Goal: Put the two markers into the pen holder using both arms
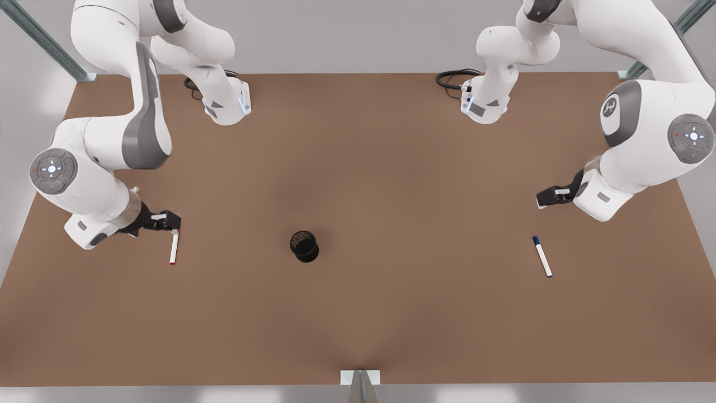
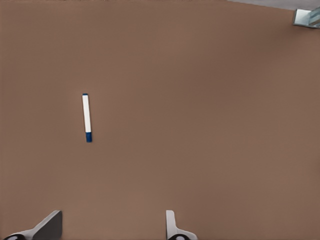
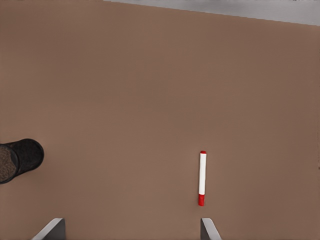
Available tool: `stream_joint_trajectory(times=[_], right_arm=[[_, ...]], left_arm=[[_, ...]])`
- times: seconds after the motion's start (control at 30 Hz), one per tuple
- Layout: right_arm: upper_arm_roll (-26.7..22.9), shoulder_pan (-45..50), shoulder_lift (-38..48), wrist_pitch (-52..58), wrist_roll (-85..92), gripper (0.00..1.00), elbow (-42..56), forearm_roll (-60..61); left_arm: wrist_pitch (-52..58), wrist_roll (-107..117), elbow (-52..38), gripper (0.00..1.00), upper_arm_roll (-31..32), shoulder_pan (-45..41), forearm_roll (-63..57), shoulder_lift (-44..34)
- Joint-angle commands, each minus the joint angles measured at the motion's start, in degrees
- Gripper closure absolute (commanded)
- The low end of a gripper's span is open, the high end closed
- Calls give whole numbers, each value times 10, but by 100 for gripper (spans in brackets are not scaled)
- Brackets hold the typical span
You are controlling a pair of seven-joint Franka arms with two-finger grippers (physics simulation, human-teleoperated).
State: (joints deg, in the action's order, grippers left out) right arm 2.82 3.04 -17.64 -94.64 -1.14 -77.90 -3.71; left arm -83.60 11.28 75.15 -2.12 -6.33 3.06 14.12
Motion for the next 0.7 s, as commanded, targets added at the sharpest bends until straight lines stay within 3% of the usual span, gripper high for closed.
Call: stream_joint_trajectory(times=[0.0,0.13,0.23,0.3,0.6,0.67], right_arm=[[0,0,0,-24,-4,0,0,0],[0,-6,-4,-32,-4,0,-4,0],[0,-11,-8,-32,-2,0,-10,0],[0,-12,-8,-36,-2,0,-11,0],[0,-34,-17,-95,0,0,-66,20],[0,-37,-54,-114,-1,0,-67,21]], left_arm=[[-29,-49,0,0,0,0,-2,10],[-305,-117,155,0,-51,34,0,47],[-423,-139,163,0,-63,68,14,125],[-472,-234,163,0,-71,81,75,163],[-548,-259,162,0,-71,88,74,270],[-548,-258,167,0,-71,88,75,275]])
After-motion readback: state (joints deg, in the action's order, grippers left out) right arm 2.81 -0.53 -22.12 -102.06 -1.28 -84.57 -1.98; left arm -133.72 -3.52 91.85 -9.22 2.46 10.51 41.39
